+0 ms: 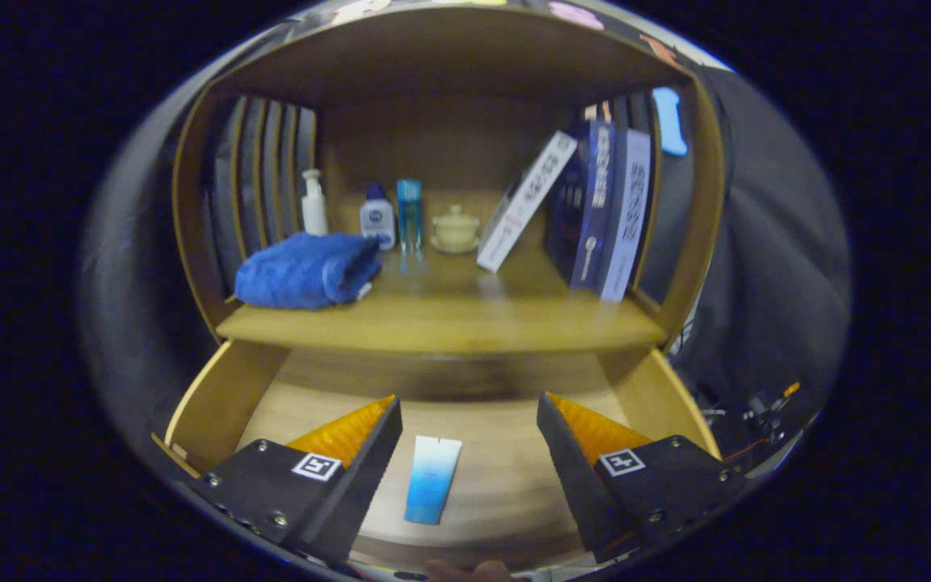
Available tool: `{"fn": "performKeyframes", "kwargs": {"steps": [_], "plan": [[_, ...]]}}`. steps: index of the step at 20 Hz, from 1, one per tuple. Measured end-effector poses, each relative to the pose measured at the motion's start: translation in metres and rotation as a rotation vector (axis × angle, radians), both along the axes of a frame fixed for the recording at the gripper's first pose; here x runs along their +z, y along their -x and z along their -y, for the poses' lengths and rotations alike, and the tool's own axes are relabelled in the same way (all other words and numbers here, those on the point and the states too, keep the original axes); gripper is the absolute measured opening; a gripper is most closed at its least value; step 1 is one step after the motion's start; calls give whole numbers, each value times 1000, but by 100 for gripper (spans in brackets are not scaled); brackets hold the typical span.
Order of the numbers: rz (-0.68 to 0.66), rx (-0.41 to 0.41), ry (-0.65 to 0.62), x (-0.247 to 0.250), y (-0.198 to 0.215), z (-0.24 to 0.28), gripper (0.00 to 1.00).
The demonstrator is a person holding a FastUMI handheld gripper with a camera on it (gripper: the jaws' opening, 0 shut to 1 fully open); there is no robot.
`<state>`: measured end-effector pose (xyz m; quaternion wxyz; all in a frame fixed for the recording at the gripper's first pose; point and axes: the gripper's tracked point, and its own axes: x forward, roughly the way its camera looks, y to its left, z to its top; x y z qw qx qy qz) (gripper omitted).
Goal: Pull open the drawer, take out the items inside it, and place them on the countertop above the cabinet.
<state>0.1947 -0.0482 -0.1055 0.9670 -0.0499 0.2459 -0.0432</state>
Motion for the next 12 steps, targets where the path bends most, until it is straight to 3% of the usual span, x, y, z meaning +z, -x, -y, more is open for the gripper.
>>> {"fn": "performKeyframes", "kwargs": {"steps": [2,6,10,11,12], "plan": [[-87,-23,-10,-15,-6,3,100],[-319,19,-31,-60,-4,-10,100],[-499,-26,-127,-99,1,-20,100],[-538,-37,-115,-108,5,-19,96],[-592,-56,-112,-116,12,-17,85]]}}
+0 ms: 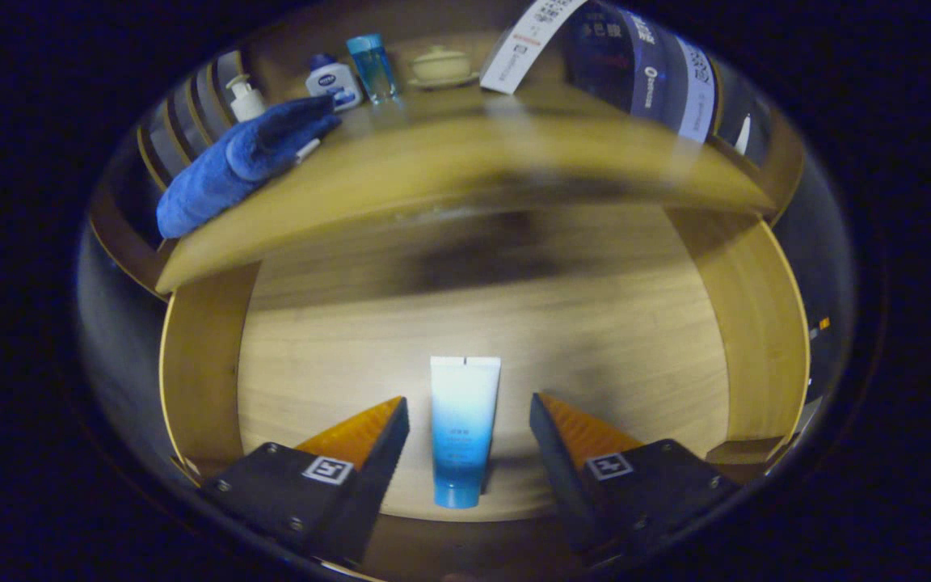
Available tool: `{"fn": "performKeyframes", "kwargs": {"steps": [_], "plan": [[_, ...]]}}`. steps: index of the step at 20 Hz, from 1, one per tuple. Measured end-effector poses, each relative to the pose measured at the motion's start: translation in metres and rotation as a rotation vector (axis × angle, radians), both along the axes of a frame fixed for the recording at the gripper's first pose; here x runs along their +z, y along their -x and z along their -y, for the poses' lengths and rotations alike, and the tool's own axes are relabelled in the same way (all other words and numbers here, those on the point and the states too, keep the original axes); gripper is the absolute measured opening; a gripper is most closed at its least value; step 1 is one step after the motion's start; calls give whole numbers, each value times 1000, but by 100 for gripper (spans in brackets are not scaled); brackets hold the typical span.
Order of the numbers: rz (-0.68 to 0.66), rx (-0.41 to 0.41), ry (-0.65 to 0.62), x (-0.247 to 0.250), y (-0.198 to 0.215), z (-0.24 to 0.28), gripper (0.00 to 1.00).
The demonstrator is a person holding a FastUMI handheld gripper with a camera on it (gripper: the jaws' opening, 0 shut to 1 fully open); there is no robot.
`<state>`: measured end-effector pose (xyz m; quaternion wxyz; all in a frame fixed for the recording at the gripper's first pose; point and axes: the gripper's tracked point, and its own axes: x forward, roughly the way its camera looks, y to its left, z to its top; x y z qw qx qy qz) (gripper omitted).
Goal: Pull open the drawer, take out the items inside it, and place them on the countertop above the cabinet.
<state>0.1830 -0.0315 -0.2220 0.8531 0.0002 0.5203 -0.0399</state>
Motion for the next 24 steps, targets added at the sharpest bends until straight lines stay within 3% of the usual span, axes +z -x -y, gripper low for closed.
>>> {"fn": "performKeyframes", "kwargs": {"steps": [3,5,12,15,19,24], "plan": [[-2,-16,-55,-11,-6,-3,52],[31,-22,-93,0,-5,-7,44],[269,82,-104,33,-22,-10,43],[459,178,-130,71,-23,-22,43],[732,189,-162,130,-21,-24,43],[1023,225,-101,209,-43,-18,43]]}}
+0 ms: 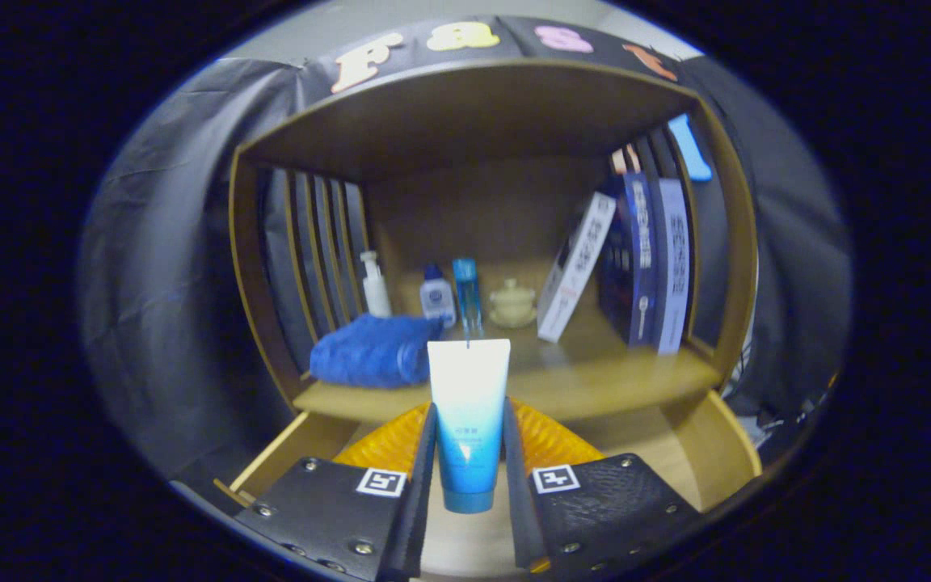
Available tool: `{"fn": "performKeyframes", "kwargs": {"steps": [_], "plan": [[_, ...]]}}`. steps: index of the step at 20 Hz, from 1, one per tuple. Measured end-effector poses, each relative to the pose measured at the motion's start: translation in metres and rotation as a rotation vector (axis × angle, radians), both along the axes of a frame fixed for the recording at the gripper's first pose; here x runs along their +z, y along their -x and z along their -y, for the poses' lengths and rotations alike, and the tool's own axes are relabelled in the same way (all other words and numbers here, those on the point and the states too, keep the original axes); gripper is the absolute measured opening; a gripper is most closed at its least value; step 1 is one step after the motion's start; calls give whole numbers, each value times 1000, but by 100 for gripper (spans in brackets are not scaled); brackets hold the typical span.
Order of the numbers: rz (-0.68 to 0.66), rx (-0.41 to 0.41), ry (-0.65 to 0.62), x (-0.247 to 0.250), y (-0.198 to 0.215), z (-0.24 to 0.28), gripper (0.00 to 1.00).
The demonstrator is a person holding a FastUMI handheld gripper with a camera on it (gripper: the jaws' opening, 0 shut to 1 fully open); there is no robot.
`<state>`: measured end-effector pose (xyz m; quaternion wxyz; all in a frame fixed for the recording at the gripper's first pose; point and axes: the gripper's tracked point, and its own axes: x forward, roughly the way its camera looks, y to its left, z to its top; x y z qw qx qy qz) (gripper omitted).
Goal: Pull open the drawer, take out the items inside it, and place them on the countertop above the cabinet.
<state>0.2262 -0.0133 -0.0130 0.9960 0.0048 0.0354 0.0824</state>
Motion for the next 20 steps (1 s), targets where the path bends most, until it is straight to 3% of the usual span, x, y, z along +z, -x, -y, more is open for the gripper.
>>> {"fn": "performKeyframes", "kwargs": {"steps": [6,12,20], "plan": [[123,-41,-39,40,-33,-3,42],[20,-140,10,-2,-67,12,43],[-8,-201,97,-58,-112,25,43]]}}
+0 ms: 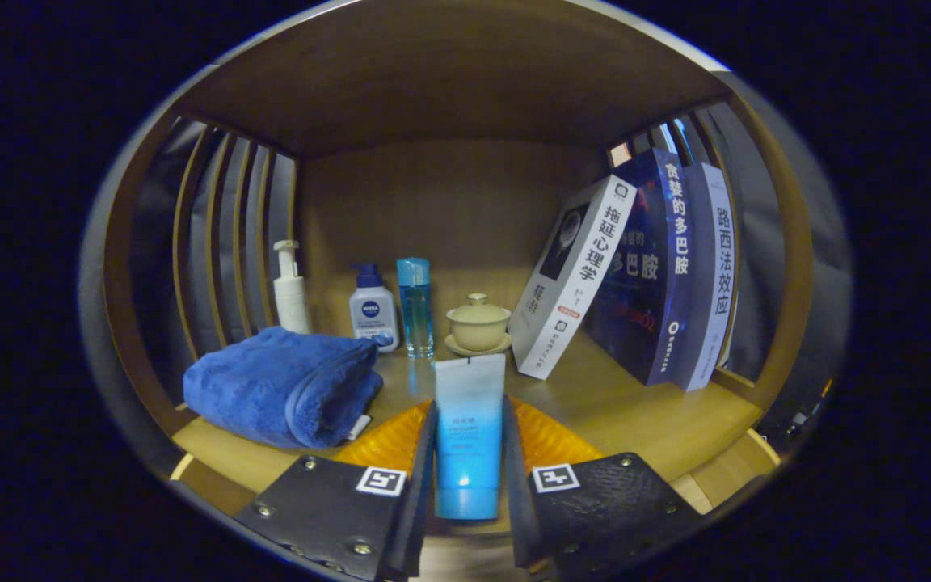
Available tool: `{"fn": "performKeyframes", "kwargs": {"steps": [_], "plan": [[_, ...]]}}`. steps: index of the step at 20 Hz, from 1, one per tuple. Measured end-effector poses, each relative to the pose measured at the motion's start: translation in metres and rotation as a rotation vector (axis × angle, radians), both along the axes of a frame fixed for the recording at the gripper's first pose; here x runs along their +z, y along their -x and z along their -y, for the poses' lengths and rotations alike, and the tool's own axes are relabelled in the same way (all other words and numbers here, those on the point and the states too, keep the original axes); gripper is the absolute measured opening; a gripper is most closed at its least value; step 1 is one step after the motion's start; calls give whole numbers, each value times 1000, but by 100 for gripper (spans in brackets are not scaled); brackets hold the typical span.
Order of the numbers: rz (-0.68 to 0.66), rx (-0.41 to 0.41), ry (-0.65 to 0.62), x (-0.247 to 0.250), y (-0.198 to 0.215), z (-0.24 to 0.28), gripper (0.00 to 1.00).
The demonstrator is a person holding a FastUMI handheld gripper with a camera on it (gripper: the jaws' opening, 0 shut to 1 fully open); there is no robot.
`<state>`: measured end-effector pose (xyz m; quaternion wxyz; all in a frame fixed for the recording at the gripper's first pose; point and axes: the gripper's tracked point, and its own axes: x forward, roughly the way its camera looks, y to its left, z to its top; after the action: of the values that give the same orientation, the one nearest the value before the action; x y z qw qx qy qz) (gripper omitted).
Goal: Pull open the drawer, take out the items inside it, and place them on the countertop above the cabinet.
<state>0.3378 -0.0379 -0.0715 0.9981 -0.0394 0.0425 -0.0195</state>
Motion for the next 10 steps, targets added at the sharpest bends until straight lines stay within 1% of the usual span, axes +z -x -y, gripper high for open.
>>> {"fn": "performKeyframes", "kwargs": {"steps": [2,5,10], "plan": [[33,-14,64,-2,-1,7,43],[19,-15,26,-7,0,3,42],[36,-29,27,1,0,11,46]]}}
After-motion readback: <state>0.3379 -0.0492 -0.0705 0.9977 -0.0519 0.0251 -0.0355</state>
